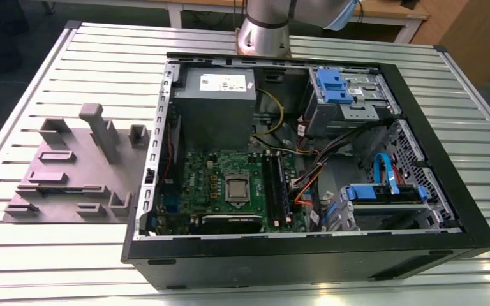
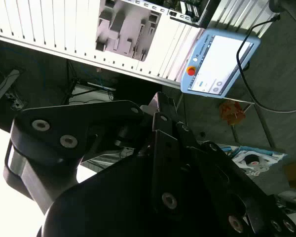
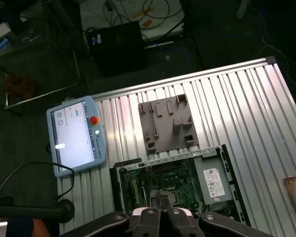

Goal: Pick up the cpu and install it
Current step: 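Close the cpu cover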

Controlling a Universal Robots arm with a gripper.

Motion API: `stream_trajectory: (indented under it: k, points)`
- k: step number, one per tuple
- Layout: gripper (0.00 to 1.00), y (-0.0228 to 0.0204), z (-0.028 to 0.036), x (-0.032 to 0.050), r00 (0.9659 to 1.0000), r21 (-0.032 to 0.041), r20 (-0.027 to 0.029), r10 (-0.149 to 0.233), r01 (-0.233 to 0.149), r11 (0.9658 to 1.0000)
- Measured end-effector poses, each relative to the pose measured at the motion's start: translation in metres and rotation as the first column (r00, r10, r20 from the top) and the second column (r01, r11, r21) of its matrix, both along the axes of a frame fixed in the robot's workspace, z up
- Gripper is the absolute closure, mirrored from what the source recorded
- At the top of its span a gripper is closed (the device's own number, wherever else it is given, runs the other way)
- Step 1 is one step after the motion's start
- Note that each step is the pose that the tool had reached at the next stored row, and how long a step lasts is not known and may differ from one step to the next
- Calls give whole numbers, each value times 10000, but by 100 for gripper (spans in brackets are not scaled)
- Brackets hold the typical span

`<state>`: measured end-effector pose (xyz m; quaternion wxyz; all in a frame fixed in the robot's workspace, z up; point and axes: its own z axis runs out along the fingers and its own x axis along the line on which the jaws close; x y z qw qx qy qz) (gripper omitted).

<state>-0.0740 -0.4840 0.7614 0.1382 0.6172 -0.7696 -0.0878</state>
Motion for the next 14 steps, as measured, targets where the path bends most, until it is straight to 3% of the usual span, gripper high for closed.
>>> stream_trajectory:
  k: [10, 14]
  points:
    - [90, 0, -7, 0, 10000, 0, 10, 1, -1, 10000]
    - [90, -1, -55, -1, 10000, 2, 95, 0, 0, 10000]
